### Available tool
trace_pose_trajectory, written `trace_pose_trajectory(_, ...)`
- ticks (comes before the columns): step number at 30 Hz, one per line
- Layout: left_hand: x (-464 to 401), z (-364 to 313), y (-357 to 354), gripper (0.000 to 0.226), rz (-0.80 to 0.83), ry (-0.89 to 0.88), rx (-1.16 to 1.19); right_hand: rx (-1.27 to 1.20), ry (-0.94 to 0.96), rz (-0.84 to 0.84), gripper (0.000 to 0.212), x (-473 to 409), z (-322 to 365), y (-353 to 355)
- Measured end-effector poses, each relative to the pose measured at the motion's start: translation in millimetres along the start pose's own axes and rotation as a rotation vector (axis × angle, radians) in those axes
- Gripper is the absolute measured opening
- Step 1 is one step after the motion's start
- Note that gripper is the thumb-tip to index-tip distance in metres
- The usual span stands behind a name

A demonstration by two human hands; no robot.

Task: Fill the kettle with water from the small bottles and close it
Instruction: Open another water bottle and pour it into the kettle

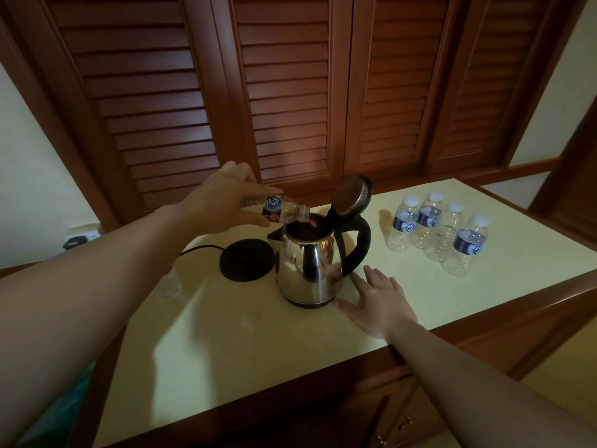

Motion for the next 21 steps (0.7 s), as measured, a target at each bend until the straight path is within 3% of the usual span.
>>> trace_pose_trajectory(21,-5.4,-8.5,5.7,0.07,0.009,-0.019,-0.109,-0.008,-0.012,0.023,0.1,2.4,0.5,2.8)
Point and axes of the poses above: each hand's wrist, its own x-axis away from the middle knuckle, its own y-axis out of the back of the hand, z = x × y, the point moved 8 cm from there along -x, towards the middle knuckle, and after that the axes turned 8 degrees about z, right-handed, at the moved point
